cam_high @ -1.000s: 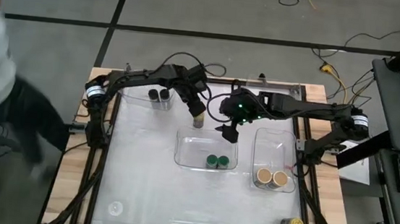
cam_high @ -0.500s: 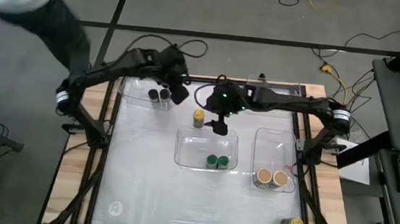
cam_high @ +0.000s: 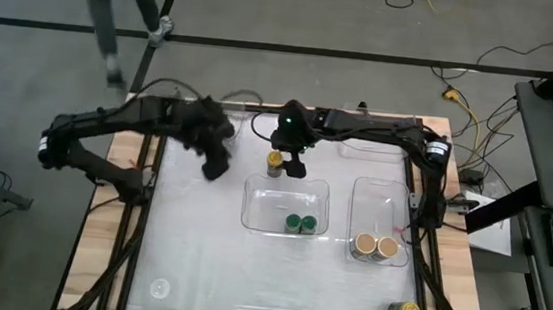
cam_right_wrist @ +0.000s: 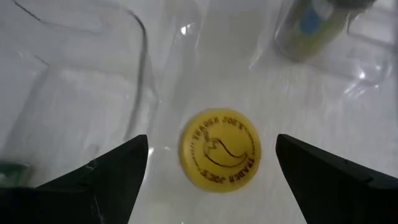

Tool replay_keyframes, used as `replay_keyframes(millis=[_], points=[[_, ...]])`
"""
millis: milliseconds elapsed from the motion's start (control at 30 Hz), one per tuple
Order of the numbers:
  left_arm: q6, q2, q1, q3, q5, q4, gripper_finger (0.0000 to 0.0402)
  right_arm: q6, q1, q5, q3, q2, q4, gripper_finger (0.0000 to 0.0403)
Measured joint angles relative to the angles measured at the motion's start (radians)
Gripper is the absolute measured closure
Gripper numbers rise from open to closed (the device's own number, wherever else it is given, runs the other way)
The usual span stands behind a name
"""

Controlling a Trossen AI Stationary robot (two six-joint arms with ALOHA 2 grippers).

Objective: Sort spices by type
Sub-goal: Put the left yellow seasoning bottle into the top right transparent bin

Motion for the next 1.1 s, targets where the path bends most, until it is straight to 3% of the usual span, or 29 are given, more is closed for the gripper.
replay_keyframes(millis=[100,367,800,1100], points=[[-0.023,-0.027,-0.077,-0.066,0.044,0.025,0.0401,-0.01,-0.011,0.0,0.004,0.022,-0.004,0.006],[-0.073,-0.022,-0.232,-0.18,0.043,0.038,0.0394,-0.036,-0.022,-0.002,0.004,0.036,0.001,0.006],[-0.065,0.126,-0.307,-0.157,0.033,0.053,0.0253,-0.107,-0.023,-0.029,0.004,0.074,0.011,0.0064],[-0.043,0.153,-0.313,-0.138,0.041,0.071,0.0227,-0.136,-0.027,-0.058,0.004,0.075,0.012,0.011]])
